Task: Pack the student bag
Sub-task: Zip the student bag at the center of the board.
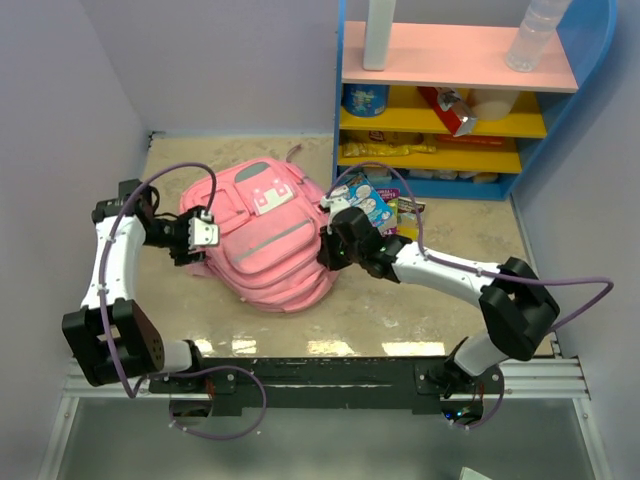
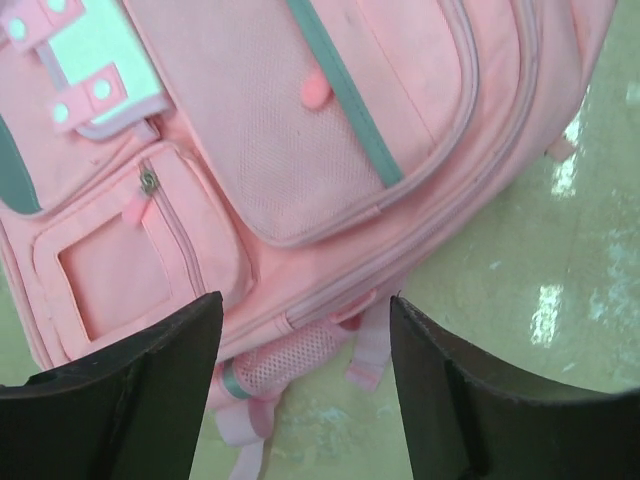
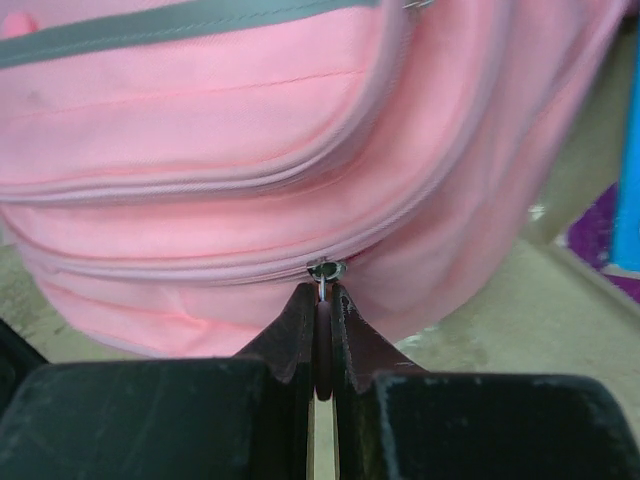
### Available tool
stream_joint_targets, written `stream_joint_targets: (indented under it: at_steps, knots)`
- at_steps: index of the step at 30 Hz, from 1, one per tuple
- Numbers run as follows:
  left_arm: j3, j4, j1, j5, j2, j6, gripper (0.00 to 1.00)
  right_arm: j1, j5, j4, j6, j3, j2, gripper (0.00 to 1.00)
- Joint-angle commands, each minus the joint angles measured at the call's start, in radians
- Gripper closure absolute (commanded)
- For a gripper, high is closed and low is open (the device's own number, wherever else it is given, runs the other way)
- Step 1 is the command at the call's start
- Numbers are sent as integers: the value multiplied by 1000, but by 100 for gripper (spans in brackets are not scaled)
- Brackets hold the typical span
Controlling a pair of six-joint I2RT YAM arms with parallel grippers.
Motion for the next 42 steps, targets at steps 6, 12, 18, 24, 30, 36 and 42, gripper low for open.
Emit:
stream_joint_targets:
  at_steps: [6, 12, 18, 24, 30, 36, 42]
  knots:
    - [-4, -3, -220, 209, -64, -235, 22, 157, 0, 55, 93, 16, 11, 100]
    - [-73, 199, -392, 135, -12, -422, 0, 172, 0, 38, 99, 41, 7, 100]
    - [-149, 466, -530, 51, -10, -648, 0, 174, -53, 29, 98, 48, 10, 100]
    - [-211, 632, -683, -75, 17, -786, 0, 174, -52, 5, 98, 57, 4, 100]
    - [-206, 642, -726, -109, 88, -787, 17, 176, -49, -31, 99, 64, -16, 100]
    - [-225, 640, -726, -169, 91, -784, 88, 172, -20, -61, 101, 62, -51, 100]
    - [-246, 602, -726, -176, 27, -761, 100, 133, -4, -100, 87, 61, -79, 100]
